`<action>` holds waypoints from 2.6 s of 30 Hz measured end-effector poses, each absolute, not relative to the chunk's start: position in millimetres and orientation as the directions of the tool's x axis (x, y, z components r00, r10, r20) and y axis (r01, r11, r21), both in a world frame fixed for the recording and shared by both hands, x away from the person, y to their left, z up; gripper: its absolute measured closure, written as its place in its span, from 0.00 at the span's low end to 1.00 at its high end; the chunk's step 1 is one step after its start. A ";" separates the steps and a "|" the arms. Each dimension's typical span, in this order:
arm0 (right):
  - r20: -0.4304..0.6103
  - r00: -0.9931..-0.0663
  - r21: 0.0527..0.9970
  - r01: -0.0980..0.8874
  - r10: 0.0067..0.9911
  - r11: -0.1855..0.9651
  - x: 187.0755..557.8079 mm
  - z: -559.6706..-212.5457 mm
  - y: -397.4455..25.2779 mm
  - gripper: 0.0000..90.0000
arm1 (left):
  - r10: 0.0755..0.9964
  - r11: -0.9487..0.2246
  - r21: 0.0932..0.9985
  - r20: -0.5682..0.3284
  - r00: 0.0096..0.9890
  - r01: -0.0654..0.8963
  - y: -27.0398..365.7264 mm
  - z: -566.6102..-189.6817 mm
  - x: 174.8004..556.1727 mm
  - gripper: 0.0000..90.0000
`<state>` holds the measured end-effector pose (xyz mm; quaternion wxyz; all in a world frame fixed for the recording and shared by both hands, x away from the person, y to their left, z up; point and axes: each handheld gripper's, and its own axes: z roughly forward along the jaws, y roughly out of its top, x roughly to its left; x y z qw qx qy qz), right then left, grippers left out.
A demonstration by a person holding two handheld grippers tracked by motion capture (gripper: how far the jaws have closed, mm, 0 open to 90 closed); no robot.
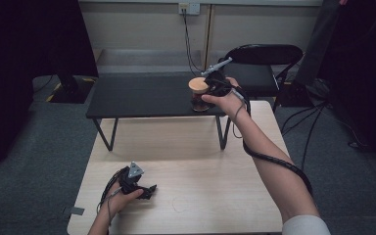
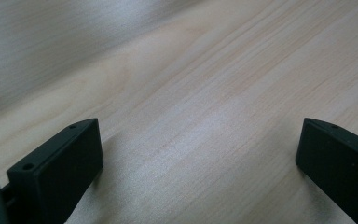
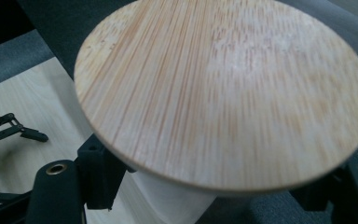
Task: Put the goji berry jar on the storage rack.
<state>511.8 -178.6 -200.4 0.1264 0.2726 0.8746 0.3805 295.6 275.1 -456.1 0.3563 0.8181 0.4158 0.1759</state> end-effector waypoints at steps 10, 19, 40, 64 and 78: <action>0.005 -0.814 0.741 0.393 0.581 0.544 518.7 -208.6 -180.6 0.29 | 0.806 -0.400 0.729 -0.008 0.592 0.555 275.1 -456.1 295.6 0.00; -0.008 -0.817 0.753 0.375 0.577 0.541 519.5 -214.8 -187.8 0.29 | 0.806 -0.400 0.729 -0.009 0.592 0.555 275.2 -456.2 295.6 0.00; -0.002 -0.824 0.764 0.364 0.566 0.533 511.5 -213.1 -193.6 0.05 | 0.806 -0.400 0.729 -0.008 0.592 0.555 275.1 -456.2 295.5 0.00; 0.005 -0.847 0.812 0.313 0.532 0.492 441.3 -255.4 -279.2 0.01 | 0.808 -0.400 0.729 -0.005 0.589 0.556 274.5 -456.0 294.6 0.00; 0.084 -0.826 0.828 0.369 0.557 0.422 396.8 -318.1 -339.7 0.01 | 0.809 -0.399 0.729 -0.006 0.588 0.557 274.3 -456.0 294.4 0.00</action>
